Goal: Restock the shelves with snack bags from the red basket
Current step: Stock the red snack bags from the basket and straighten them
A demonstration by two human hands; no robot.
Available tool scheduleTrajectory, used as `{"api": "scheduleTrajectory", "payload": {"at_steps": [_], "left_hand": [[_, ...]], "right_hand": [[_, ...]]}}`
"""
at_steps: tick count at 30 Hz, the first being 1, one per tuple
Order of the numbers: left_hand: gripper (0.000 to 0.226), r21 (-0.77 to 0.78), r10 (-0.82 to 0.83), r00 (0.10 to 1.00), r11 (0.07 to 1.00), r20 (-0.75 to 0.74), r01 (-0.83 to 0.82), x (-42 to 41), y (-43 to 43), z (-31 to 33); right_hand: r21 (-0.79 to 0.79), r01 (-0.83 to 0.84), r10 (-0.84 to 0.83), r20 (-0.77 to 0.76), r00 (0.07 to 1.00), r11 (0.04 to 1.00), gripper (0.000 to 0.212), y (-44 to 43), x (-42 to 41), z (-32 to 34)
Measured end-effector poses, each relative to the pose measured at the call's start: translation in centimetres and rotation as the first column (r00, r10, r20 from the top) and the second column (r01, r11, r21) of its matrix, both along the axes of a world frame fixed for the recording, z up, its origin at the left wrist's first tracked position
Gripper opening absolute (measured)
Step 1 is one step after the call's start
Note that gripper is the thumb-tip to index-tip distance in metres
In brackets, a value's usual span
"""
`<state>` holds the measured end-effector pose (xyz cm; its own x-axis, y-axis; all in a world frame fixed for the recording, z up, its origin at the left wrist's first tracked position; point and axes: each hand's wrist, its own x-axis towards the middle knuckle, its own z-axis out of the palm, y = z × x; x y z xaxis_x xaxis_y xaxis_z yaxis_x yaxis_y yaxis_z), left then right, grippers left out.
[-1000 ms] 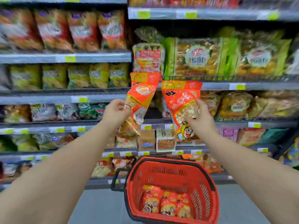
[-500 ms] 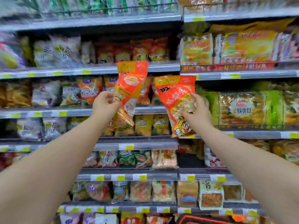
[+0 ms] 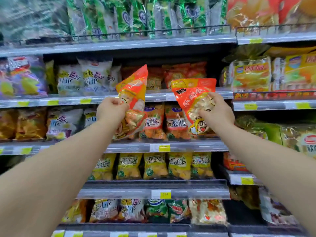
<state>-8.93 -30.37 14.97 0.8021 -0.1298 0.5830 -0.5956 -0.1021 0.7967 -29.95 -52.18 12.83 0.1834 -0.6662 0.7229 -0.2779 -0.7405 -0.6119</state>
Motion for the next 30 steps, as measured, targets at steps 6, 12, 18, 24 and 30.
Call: {"api": "scheduleTrajectory", "payload": {"at_steps": [6, 12, 18, 24, 30], "left_hand": [[0.019, 0.091, 0.102, 0.969, 0.988, 0.225, -0.125, 4.6, -4.1, 5.1], [0.023, 0.159, 0.183, 0.900, 0.952, 0.395, -0.263, 9.6, -8.3, 12.1], [0.030, 0.217, 0.197, 0.893, 0.928, 0.404, -0.303, 14.1, -12.0, 15.2], [0.026, 0.172, 0.126, 0.881, 0.959, 0.457, -0.226, 17.9, -14.7, 16.4], [0.029, 0.184, 0.183, 0.888, 0.942, 0.422, -0.282, 22.6, -16.8, 17.2]], "right_hand": [[-0.019, 0.028, -0.029, -0.041, 0.999, 0.999, 0.071, -4.5, 5.3, 6.1], [0.000, -0.052, 0.052, 0.010, 0.999, 0.999, 0.072, -7.3, 11.5, 12.4], [0.108, -0.279, 0.261, 0.156, 0.953, 0.954, 0.055, -8.9, 15.9, 16.8], [0.031, -0.125, 0.122, 0.068, 0.990, 0.992, 0.065, -10.3, 21.3, 18.4], [-0.258, 0.066, -0.133, -0.252, 0.959, 0.964, 0.025, -10.0, 26.3, 19.3]]}}
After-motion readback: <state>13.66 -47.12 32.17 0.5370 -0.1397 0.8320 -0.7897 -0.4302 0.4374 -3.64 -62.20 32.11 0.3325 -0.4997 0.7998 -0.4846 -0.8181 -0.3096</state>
